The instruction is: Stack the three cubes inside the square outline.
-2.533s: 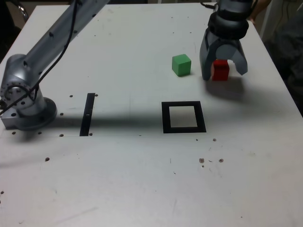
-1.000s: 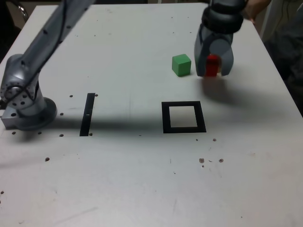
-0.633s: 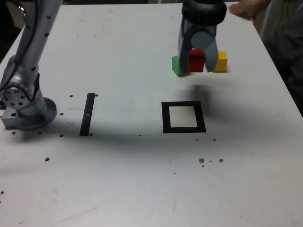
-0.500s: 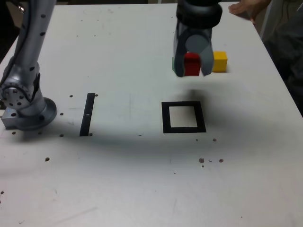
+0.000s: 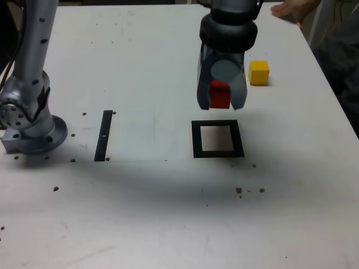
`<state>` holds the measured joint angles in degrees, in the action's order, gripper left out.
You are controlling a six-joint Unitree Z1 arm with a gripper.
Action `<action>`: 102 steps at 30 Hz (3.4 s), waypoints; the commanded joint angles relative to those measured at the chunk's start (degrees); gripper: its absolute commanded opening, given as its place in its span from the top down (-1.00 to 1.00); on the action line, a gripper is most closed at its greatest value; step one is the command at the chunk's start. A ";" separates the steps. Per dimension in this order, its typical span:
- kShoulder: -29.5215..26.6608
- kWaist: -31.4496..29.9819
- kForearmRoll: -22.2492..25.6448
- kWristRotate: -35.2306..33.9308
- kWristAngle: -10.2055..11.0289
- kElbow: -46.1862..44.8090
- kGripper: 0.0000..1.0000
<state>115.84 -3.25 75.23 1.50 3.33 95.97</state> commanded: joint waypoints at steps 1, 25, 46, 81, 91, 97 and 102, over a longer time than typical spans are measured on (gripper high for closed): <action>-0.25 -0.67 -1.31 -0.59 -0.66 -0.99 0.20; 0.24 -2.12 -9.80 -3.17 -4.74 -9.49 0.20; 2.02 -2.12 -12.09 -2.52 -5.18 -10.43 -0.79; 4.48 6.61 -3.52 9.95 3.78 4.61 -0.91; 8.96 11.17 -3.75 12.51 5.08 10.78 -0.87; 11.65 14.08 -3.47 13.74 5.62 14.65 -0.87; 13.83 16.14 -3.11 14.76 5.63 17.38 -0.87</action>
<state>129.15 12.53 72.01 16.01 8.86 112.74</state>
